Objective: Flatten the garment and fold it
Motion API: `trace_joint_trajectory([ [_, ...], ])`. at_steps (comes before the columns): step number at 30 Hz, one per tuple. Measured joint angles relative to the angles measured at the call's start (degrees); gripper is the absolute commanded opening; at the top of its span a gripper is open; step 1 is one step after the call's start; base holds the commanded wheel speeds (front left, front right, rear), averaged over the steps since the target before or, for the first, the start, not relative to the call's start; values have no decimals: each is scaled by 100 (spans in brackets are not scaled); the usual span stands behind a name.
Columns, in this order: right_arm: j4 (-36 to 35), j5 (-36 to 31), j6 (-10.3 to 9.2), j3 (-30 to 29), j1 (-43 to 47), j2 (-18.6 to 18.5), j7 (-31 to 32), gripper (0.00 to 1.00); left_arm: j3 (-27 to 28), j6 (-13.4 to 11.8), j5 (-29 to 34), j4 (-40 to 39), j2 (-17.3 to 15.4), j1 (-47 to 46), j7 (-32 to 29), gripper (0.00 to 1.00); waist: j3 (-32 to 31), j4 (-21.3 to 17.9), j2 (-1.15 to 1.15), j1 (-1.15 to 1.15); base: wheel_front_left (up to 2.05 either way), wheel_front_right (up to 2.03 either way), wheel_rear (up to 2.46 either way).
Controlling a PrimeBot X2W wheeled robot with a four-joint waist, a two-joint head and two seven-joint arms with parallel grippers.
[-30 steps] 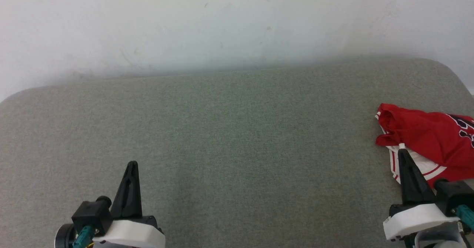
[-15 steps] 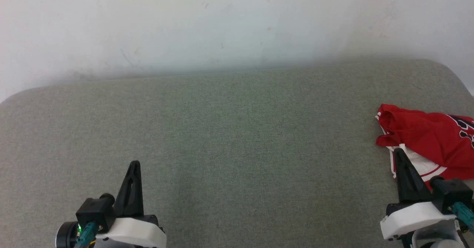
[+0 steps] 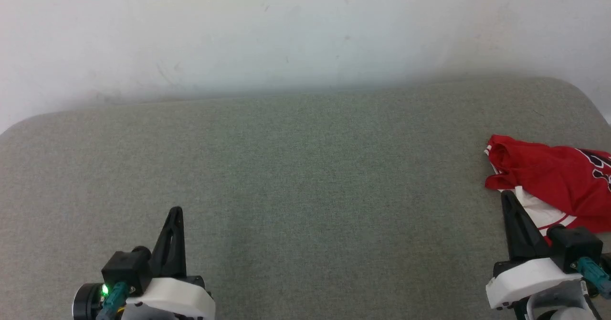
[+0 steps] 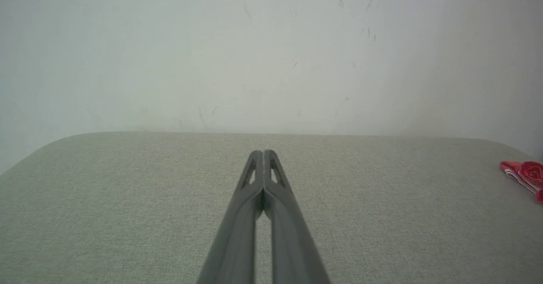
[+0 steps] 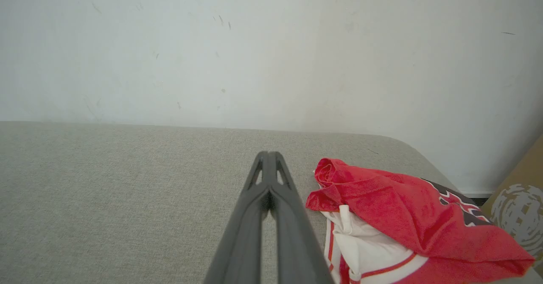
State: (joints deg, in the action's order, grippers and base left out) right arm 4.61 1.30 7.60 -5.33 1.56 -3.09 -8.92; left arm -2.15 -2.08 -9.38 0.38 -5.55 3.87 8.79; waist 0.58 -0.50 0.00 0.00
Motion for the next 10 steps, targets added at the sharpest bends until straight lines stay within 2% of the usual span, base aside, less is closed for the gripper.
trace_joint_trajectory([
  [10, -59, -25, 0, 59, -4, 0, 127, 0, 23, 8, 94, -2, 36, -67, -101, 0, -8, 7, 0, 0, 0, 0, 0],
])
